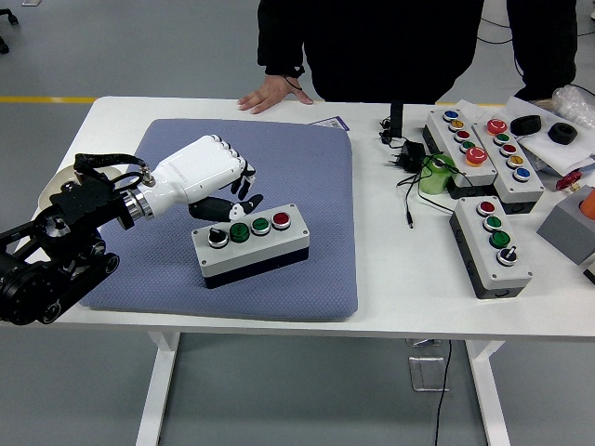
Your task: Pick up the button,place it on the desk,press the button,press the button
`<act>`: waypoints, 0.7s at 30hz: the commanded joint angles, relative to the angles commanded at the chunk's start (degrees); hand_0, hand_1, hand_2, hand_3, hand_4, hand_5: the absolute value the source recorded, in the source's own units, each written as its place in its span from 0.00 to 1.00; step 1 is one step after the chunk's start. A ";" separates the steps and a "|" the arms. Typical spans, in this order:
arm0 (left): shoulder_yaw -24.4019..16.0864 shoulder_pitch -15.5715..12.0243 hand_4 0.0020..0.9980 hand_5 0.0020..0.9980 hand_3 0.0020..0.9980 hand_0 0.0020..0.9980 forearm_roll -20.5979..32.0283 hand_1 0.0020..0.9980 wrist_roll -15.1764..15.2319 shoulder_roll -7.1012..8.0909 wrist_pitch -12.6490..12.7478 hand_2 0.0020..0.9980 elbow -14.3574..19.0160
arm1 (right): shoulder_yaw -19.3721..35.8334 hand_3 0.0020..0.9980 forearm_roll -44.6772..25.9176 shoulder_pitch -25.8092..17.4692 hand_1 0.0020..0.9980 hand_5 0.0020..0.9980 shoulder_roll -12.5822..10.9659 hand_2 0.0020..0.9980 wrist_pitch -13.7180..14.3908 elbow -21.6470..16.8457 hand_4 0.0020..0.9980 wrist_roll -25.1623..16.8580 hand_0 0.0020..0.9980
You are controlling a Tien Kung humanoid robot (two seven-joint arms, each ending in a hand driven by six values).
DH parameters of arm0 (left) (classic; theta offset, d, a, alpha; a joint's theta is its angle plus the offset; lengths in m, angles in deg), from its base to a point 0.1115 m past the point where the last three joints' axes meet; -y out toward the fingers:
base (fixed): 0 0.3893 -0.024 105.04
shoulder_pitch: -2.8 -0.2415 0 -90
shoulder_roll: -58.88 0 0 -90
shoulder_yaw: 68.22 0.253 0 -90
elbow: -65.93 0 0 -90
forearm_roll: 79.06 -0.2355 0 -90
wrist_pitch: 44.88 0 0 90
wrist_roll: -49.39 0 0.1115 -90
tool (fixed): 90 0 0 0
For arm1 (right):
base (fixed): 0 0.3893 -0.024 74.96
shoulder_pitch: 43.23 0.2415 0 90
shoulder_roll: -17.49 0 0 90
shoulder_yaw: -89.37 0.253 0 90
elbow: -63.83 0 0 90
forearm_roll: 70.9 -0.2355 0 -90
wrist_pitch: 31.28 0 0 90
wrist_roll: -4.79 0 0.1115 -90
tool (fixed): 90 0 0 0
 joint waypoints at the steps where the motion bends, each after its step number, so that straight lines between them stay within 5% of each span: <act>1: -0.56 -0.11 0.49 0.00 0.60 0.37 0.24 0.39 -0.27 0.17 -0.63 0.49 0.86 | -0.03 0.59 -0.06 0.00 0.73 0.15 -0.01 0.74 0.00 0.00 0.20 -0.01 0.77; 5: -3.09 -0.61 0.49 0.00 0.60 0.37 0.72 0.39 -1.86 0.42 -4.75 0.49 4.34 | -0.08 0.59 -0.11 -0.02 0.73 0.15 -0.03 0.74 -0.01 0.00 0.20 -0.03 0.77; 6: -3.78 -0.75 0.51 0.00 0.76 0.29 0.51 0.29 -2.56 0.40 -6.46 0.35 5.21 | -0.07 0.59 -0.12 -0.03 0.73 0.15 -0.03 0.74 -0.01 0.00 0.20 -0.03 0.77; 11: -5.54 -1.27 0.51 0.00 0.76 0.29 -0.32 0.29 -5.89 0.63 -14.88 0.35 8.83 | -0.12 0.59 -0.20 -0.03 0.73 0.15 -0.06 0.74 -0.02 0.00 0.20 -0.07 0.77; 12: -5.74 -1.38 0.62 0.00 0.85 0.20 -0.34 0.23 -6.67 0.72 -16.87 0.28 9.66 | -0.12 0.59 -0.25 -0.04 0.73 0.15 -0.06 0.74 -0.02 0.00 0.20 -0.08 0.77; 13: -5.84 -1.47 0.62 0.00 0.85 0.20 -0.49 0.23 -7.19 0.80 -18.22 0.28 10.26 | -0.15 0.59 -0.28 -0.04 0.73 0.15 -0.06 0.74 -0.02 0.00 0.20 -0.08 0.77; 17: -5.77 -1.67 0.62 0.00 0.85 0.20 -1.60 0.23 -8.70 0.99 -22.21 0.28 11.99 | -0.08 0.59 -0.18 -0.04 0.73 0.15 -0.05 0.74 -0.04 0.00 0.20 -0.08 0.77; 18: -5.74 -1.68 0.65 0.00 0.89 0.08 -1.75 0.11 -8.85 1.00 -22.57 0.17 12.15 | -0.08 0.59 -0.17 -0.04 0.73 0.15 -0.06 0.74 -0.05 0.00 0.20 -0.08 0.77; 21: -5.77 -1.83 0.65 0.00 0.89 0.08 -2.35 0.11 -9.60 1.17 -24.44 0.17 12.97 | -0.06 0.59 -0.14 -0.06 0.73 0.15 -0.06 0.74 -0.06 0.00 0.20 -0.09 0.77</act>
